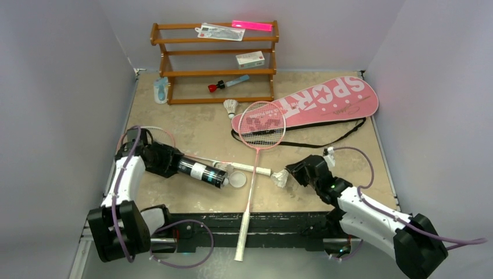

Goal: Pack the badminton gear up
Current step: Adjust the shuttlecock at the center of the board.

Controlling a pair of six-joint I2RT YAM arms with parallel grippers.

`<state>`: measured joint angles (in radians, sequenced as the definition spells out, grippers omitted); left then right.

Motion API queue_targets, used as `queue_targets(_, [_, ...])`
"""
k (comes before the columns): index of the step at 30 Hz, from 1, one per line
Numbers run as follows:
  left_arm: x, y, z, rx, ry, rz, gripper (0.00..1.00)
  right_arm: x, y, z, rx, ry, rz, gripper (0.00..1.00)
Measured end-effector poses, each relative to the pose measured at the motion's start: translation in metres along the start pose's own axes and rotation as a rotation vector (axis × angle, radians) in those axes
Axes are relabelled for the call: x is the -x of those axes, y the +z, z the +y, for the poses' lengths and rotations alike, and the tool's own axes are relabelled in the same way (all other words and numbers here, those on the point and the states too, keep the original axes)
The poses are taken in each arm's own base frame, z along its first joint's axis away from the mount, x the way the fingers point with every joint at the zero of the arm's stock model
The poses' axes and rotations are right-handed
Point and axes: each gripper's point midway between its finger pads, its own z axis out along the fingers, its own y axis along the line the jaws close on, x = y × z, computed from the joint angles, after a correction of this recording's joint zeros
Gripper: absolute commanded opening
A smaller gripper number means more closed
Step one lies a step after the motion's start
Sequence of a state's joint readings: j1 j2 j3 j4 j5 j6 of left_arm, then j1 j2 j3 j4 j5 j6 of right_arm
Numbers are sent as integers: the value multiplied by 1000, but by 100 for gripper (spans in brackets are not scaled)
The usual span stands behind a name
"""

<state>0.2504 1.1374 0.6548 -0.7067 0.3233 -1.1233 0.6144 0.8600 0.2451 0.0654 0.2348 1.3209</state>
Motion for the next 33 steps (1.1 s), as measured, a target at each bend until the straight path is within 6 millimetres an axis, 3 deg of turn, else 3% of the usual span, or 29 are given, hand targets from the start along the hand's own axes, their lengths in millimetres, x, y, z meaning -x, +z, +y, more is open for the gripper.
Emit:
queue_targets(2, [0, -8, -1, -11, 8, -23, 45, 1, 1, -21, -95, 51, -20, 36])
queue_targets(5, [-1, -20, 2, -20, 14, -55, 45, 3, -1, -40, -182, 107, -41, 68])
queue_targets(8, [-7, -27, 12, -12, 10, -66, 45, 8, -3, -37, -190, 143, -66, 88])
queue_targets(15, [-25, -19, 57, 62, -31, -45, 45, 12, -17, -36, -224, 37, -52, 91])
queue_targets(19, [-29, -13, 69, 84, -51, -36, 44, 23, -31, -15, -160, -157, -49, 92])
queue_targets(27, [-23, 12, 71, 140, -84, 2, 43, 33, -58, 44, 42, -625, 8, 91])
queue_targets(33, [-8, 25, 44, 77, -87, -2, 42, 35, -67, 72, 80, -780, 56, 90])
